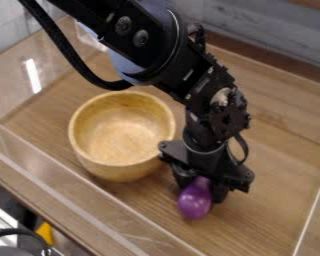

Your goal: Remove the purple eggplant from inside the brown bowl and put it on the table

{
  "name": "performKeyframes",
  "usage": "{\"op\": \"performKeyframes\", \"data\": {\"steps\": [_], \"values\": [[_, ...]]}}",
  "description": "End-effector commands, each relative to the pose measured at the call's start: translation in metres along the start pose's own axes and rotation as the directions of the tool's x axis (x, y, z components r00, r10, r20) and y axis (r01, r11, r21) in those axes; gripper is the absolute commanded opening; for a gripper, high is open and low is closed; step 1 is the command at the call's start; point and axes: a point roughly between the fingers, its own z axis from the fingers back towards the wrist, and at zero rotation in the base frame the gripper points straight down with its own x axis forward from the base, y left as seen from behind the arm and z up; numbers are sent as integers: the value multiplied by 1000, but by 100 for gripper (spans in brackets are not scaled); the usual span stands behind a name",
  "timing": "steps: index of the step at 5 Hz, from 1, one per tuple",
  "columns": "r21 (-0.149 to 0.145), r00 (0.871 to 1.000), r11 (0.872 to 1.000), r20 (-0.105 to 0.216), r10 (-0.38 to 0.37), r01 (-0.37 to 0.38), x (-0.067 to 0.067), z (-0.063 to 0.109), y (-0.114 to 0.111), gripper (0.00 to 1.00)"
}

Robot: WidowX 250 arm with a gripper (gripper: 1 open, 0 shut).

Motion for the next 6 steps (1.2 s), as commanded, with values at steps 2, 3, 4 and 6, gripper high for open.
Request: {"op": "performKeyframes", "data": {"steps": [2, 3, 4, 6], "values": [[10, 1000, 1000, -24, 0, 0, -7, 4, 0, 0], [14, 999, 1000, -31, 9, -8, -7, 5, 2, 0], [18, 999, 1000, -38, 17, -17, -7, 7, 4, 0], [22, 998, 999, -49, 33, -32, -5, 13, 7, 0]]}}
